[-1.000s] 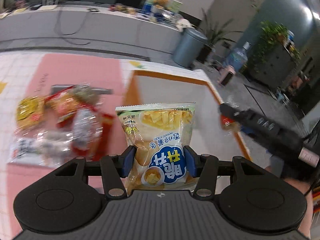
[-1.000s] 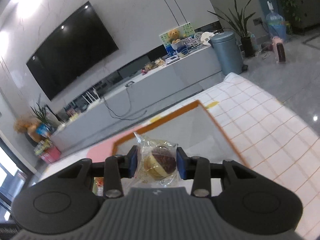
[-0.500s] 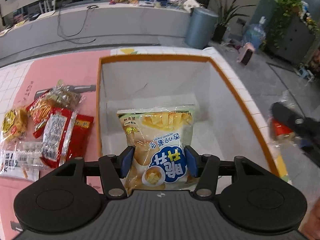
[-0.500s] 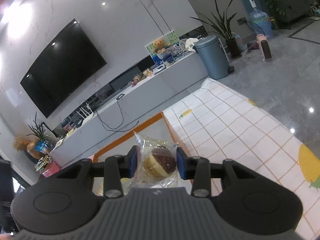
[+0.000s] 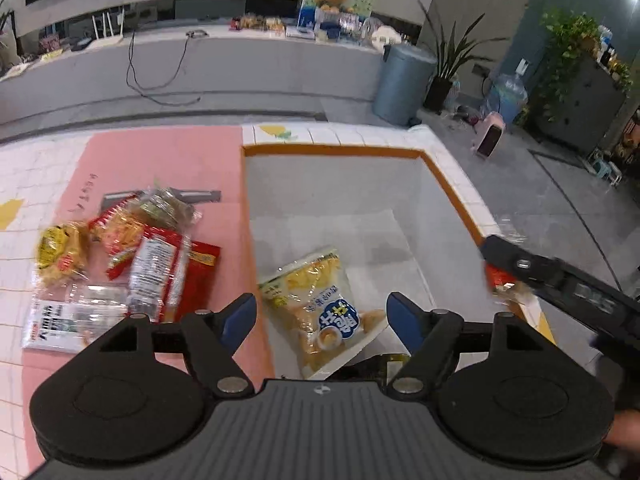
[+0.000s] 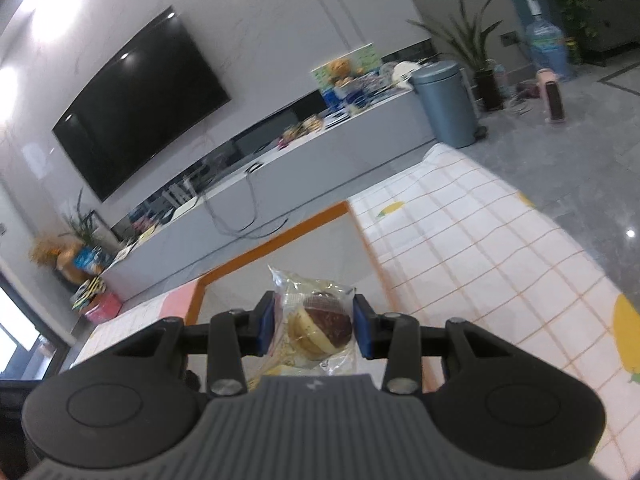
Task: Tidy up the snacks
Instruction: 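Open the left tool over the box to drop the chip bag, then lower the bun bag into the box and open the right tool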
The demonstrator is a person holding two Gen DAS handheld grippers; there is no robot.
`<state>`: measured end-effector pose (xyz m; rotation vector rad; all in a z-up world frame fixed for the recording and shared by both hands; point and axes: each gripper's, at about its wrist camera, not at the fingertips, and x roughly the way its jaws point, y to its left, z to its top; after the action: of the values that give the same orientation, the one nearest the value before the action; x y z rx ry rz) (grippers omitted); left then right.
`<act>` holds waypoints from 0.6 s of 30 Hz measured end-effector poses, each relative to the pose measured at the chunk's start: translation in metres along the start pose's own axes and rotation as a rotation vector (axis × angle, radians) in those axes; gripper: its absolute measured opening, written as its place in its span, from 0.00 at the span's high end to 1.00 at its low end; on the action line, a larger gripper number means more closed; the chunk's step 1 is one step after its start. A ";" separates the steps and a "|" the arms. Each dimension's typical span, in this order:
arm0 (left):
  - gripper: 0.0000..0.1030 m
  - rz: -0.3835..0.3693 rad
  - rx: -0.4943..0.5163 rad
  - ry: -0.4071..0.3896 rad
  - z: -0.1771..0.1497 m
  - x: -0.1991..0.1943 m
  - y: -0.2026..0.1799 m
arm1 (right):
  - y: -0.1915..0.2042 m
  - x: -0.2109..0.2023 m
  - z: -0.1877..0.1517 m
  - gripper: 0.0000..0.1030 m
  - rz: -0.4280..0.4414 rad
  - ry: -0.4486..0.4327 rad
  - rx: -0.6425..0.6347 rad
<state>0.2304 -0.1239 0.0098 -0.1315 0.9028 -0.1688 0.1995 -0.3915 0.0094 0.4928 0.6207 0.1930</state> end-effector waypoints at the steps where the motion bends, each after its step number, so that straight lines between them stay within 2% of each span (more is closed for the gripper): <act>1: 0.15 -0.008 -0.006 -0.010 -0.001 -0.006 0.004 | 0.004 0.002 0.000 0.63 0.015 0.006 -0.004; 5: 0.15 -0.014 -0.040 -0.064 -0.009 -0.028 0.023 | 0.021 0.020 -0.003 0.63 0.055 0.050 -0.012; 9: 0.15 0.011 -0.032 -0.065 -0.019 -0.033 0.041 | 0.046 0.049 -0.007 0.62 0.077 0.141 -0.096; 14: 0.15 0.008 -0.073 -0.016 -0.033 -0.026 0.068 | 0.066 0.102 -0.016 0.62 -0.045 0.280 -0.206; 18: 0.15 0.022 -0.082 0.011 -0.040 -0.021 0.086 | 0.075 0.133 -0.032 0.62 -0.077 0.400 -0.304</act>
<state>0.1937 -0.0367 -0.0146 -0.1966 0.9223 -0.1118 0.2850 -0.2718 -0.0431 0.1335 0.9807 0.3109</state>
